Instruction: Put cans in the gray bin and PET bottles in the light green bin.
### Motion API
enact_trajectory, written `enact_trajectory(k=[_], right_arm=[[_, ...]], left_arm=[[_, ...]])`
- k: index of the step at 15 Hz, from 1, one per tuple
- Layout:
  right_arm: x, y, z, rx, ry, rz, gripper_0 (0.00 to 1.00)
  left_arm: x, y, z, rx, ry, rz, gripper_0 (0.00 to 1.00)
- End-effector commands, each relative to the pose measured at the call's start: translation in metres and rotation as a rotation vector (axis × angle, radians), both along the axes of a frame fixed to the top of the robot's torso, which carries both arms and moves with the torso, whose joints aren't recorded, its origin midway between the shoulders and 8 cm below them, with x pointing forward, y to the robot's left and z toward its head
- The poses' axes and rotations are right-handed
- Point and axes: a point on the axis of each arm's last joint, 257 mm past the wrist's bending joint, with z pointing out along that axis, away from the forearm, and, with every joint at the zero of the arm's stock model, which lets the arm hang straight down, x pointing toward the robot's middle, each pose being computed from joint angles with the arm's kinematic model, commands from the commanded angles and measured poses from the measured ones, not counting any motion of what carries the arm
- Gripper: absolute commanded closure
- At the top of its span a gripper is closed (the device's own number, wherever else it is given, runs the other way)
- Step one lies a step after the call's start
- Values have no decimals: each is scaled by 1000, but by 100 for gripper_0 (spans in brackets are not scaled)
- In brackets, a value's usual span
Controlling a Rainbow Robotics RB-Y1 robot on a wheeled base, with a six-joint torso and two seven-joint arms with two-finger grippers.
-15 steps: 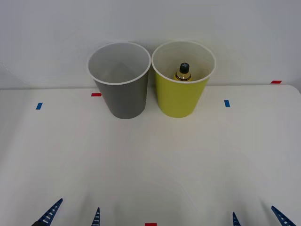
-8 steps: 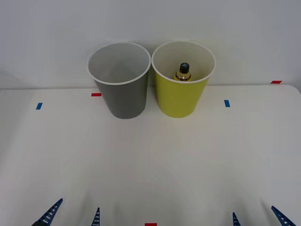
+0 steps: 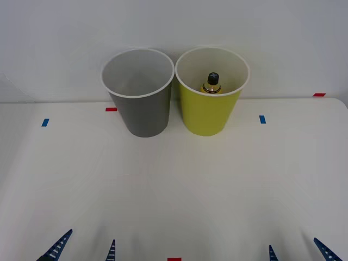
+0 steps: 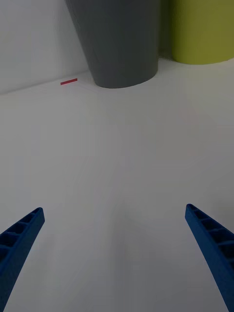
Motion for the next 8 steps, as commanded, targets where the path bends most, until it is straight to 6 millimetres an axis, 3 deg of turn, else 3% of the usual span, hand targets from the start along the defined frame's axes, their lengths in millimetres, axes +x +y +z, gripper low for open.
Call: enact_trajectory(k=[1,8], right_arm=[[0,0,0,0,0,0,0],[0,0,0,0,0,0,0]], left_arm=[[0,0,0,0,0,0,0],[0,0,0,0,0,0,0]])
